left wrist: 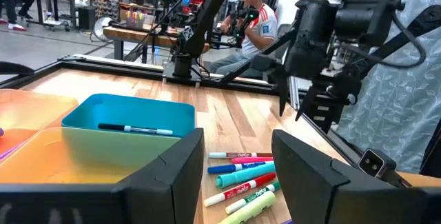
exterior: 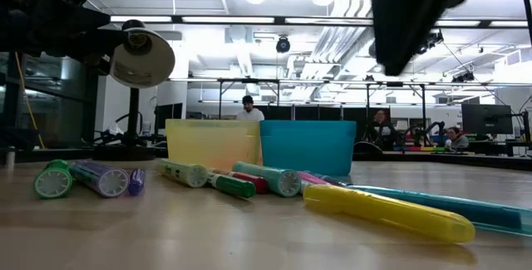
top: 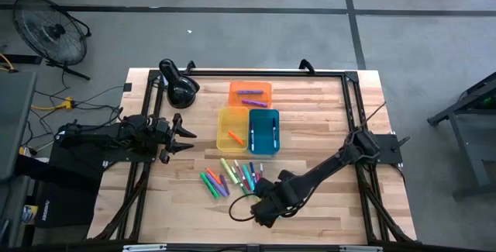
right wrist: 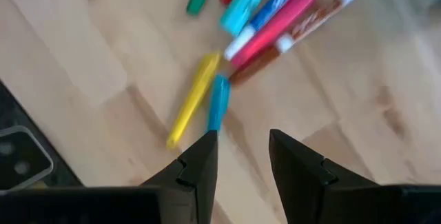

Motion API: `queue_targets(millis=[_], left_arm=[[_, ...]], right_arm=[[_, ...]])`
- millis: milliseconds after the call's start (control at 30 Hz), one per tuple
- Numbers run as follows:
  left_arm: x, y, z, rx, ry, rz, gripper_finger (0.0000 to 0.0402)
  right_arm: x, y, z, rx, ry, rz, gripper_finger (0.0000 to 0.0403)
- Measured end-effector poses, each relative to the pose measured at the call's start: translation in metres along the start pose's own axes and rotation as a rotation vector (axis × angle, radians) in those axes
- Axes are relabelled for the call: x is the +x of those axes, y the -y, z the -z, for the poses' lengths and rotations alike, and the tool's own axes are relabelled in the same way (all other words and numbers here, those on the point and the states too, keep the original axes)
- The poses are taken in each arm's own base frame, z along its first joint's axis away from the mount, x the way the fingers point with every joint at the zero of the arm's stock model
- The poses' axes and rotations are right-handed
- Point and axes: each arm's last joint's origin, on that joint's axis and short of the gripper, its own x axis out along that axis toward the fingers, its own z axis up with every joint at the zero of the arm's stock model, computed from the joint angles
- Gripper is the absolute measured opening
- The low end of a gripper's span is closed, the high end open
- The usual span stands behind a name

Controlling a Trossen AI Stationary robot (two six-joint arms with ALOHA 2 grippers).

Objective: Pick & Place Markers
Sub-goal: Put the blue pen into the yellow bin

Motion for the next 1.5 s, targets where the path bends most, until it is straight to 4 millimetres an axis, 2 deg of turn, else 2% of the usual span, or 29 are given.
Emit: queue_targets(millis=[200, 433, 767, 967, 1167, 1500], left_arm=[[0.000, 0.000, 0.000, 0.000, 0.000, 0.000, 0.0170], [0.000, 0.000, 0.000, 0.000, 0.000, 0.000, 0.0170], [0.000, 0.000, 0.000, 0.000, 0.000, 0.000, 0.0170], [0.000, 0.000, 0.000, 0.000, 0.000, 0.000, 0.0170], [0.000, 0.000, 0.000, 0.000, 0.000, 0.000, 0.0170], [0.000, 0.000, 0.000, 0.000, 0.000, 0.000, 0.0170]], right_arm=[[0.020, -0.002, 0.006, -0.060, -0.046, -0.066, 0.0156], [0.033, -0.004, 0.017, -0.097, -0.045, -0.096, 0.0197], [0.048, -0.001, 0.022, -0.144, -0.096, -0.133, 0.0196], [0.052, 0.002, 0.020, -0.154, -0.109, -0.119, 0.0195], [0.068, -0.002, 0.021, -0.159, -0.116, -0.130, 0.0195], [0.076, 0.000, 0.016, -0.146, -0.110, -0.098, 0.0195]])
